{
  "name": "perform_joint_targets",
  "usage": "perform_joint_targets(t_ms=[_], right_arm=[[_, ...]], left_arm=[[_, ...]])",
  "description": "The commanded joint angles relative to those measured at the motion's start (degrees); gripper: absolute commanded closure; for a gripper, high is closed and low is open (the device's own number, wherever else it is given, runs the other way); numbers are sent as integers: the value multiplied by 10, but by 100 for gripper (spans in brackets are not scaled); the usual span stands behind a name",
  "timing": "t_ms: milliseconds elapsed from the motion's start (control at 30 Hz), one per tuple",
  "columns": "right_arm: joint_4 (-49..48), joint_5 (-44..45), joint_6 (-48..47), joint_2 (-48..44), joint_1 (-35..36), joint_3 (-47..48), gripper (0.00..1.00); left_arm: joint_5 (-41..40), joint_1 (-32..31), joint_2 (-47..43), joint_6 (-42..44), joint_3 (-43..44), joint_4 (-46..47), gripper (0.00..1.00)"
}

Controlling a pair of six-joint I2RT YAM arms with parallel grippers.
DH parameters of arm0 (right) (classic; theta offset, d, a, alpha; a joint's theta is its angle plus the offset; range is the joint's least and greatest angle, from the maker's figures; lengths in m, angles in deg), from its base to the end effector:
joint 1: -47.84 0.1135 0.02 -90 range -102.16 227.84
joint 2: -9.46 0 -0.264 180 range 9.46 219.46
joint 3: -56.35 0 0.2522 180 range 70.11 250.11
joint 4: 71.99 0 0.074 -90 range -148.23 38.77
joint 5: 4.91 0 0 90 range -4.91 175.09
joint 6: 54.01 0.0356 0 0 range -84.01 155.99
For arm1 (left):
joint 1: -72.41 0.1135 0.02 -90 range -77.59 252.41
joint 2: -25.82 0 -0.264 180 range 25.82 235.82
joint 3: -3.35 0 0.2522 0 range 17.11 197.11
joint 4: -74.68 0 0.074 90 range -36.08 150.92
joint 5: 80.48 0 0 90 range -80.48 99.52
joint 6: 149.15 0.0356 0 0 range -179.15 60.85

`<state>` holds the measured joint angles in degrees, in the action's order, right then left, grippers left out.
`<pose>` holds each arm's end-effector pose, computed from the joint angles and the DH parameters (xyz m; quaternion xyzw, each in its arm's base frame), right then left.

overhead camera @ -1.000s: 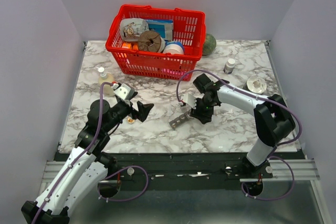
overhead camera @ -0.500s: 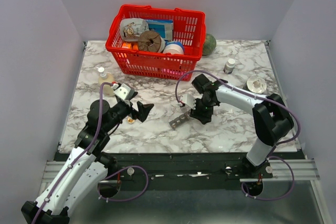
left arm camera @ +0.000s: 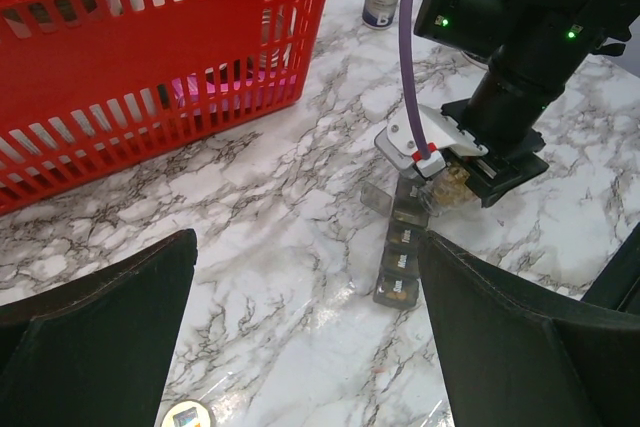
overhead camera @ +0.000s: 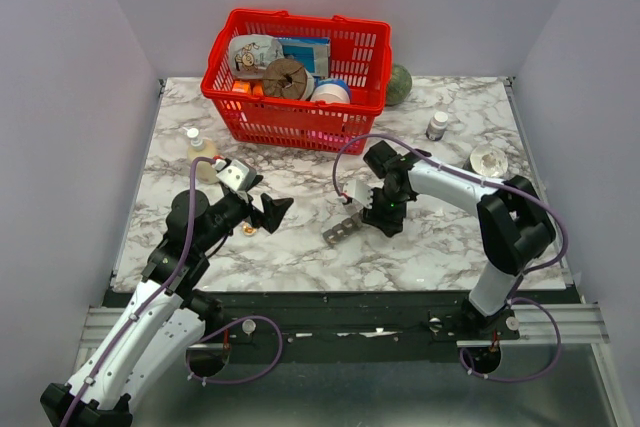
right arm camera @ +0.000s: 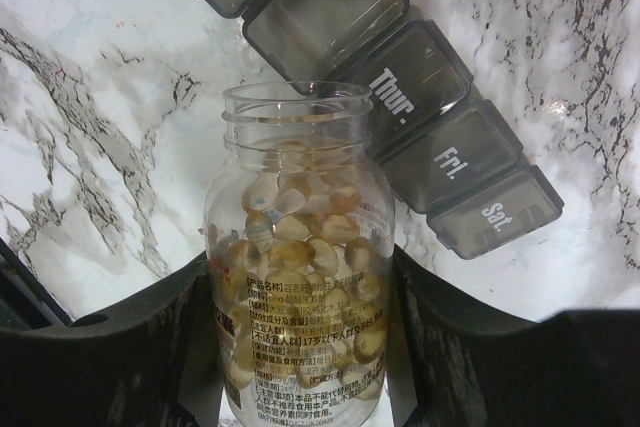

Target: Sort the pills into containers

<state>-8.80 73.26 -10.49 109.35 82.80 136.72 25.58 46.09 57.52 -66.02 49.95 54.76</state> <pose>0.2555 0.1875 0.1813 -0.6525 0.7481 0.0960 0.0732 0.1273 -0.0740 0.3076 0.2163 0.7037 -0.2897 0.6116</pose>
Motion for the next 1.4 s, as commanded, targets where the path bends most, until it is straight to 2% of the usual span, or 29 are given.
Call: perform_joint_targets(t_ms=[0, 1367], right_arm=[[22, 19, 11, 12, 7, 19, 99], [66, 41, 28, 36, 23, 63, 100]], left_arm=[[12, 0, -5, 9, -3, 3, 1], [21, 0, -9, 8, -3, 3, 1]])
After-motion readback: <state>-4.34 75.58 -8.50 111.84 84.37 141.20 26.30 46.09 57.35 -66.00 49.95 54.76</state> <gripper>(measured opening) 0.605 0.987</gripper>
